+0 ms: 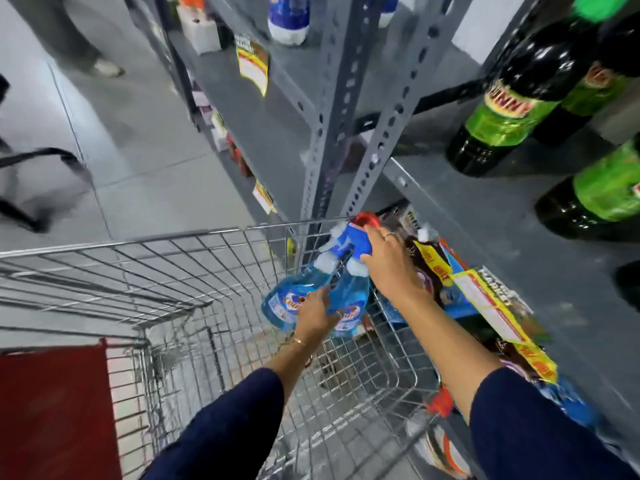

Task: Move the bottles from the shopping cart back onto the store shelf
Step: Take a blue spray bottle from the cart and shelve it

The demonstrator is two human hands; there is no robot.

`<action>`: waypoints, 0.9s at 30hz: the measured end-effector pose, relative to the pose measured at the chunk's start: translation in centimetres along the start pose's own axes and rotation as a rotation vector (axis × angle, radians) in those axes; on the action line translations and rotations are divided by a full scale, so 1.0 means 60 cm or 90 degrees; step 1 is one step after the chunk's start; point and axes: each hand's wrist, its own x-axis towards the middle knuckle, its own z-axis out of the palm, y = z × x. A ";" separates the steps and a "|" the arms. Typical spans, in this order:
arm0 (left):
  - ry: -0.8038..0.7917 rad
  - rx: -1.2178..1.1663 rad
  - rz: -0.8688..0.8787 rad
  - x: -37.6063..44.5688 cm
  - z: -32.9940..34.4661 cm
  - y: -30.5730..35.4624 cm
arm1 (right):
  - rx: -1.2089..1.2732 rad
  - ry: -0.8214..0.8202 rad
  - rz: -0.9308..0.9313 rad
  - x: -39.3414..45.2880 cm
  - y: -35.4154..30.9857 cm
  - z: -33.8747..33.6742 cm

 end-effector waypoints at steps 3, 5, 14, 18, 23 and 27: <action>-0.018 0.035 -0.012 0.021 0.006 0.021 | -0.030 0.032 0.030 0.011 0.001 0.005; -0.027 0.047 -0.010 0.031 0.012 0.026 | -0.047 0.060 0.052 0.014 0.004 0.004; -0.030 0.105 0.013 0.012 0.021 0.030 | -0.053 0.070 0.104 -0.046 0.004 -0.019; -0.044 0.151 0.031 -0.014 0.009 0.030 | -0.055 0.065 0.064 -0.089 -0.014 -0.031; -0.042 0.130 0.070 -0.076 -0.014 0.054 | -0.005 0.088 0.065 -0.145 -0.027 -0.081; -0.031 0.132 0.142 -0.141 -0.038 0.092 | 0.033 0.134 0.056 -0.204 -0.031 -0.143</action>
